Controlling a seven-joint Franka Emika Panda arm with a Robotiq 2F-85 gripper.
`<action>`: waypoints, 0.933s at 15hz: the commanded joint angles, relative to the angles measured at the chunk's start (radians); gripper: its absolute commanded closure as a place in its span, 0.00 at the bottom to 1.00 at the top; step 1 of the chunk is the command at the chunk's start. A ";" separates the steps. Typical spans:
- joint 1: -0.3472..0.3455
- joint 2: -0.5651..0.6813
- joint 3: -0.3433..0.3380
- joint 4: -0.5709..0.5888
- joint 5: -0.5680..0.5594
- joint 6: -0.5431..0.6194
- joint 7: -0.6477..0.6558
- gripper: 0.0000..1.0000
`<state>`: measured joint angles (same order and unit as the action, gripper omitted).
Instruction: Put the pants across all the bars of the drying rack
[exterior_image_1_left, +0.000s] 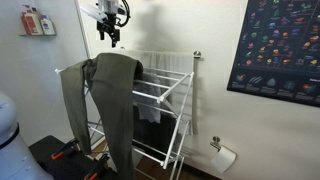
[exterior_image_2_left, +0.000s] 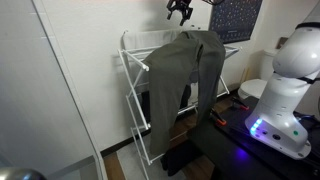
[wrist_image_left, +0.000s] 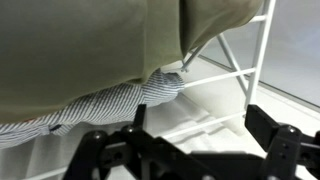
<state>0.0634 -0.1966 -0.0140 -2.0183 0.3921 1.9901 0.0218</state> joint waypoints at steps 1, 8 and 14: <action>-0.032 0.067 0.013 0.012 -0.108 0.048 0.049 0.00; -0.060 0.194 -0.003 0.031 -0.232 -0.041 0.082 0.01; -0.057 0.229 0.002 0.038 -0.263 -0.093 0.085 0.43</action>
<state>0.0082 0.0161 -0.0196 -2.0120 0.1571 1.9545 0.0687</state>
